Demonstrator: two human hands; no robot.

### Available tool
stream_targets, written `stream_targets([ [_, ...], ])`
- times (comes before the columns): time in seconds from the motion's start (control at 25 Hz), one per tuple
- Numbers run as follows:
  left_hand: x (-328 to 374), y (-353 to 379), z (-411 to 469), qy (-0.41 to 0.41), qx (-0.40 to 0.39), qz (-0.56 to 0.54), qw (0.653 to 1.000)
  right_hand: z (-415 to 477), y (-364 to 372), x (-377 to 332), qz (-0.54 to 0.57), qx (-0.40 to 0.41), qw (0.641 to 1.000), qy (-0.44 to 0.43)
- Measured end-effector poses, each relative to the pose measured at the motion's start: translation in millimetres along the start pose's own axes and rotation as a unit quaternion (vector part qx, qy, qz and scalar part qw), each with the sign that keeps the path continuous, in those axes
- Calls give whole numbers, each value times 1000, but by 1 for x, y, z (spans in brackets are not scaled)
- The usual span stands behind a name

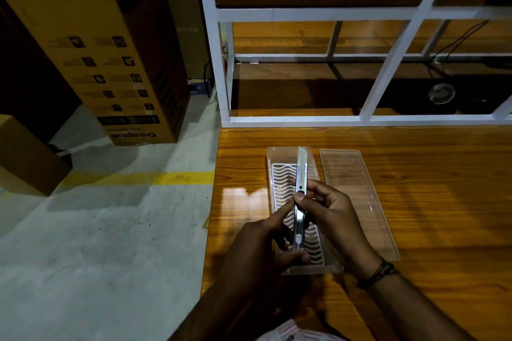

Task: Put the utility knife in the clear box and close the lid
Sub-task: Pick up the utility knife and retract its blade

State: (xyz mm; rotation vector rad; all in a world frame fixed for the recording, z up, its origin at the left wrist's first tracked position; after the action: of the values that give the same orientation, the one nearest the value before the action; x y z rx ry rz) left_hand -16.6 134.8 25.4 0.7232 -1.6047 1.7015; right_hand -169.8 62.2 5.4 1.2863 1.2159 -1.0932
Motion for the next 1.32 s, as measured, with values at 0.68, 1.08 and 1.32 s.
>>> stream_targets([
  [0.68, 0, 1, 0, 20, 40, -24, 999, -2, 1, -9, 21, -18, 1000, 14],
  [1.08, -8, 3, 6, 13, 79, -55, 995, -9, 5, -7, 24, -45, 999, 20],
  [1.32, -13, 4, 8, 8, 92, -69, 993, -15, 7, -5, 31, -59, 997, 31],
])
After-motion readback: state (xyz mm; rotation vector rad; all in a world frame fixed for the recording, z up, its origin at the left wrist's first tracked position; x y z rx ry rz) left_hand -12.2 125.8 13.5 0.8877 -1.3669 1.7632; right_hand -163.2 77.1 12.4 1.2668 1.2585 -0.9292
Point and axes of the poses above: each hand's wrist, its own z-axis towards the middle knuckle, its own y-axis out of the palm, x = y × z, the point moved 3 cm from there along z, towards the middle knuckle, and after that the axes turned 10 degrees about x, right-handed, at the moved point
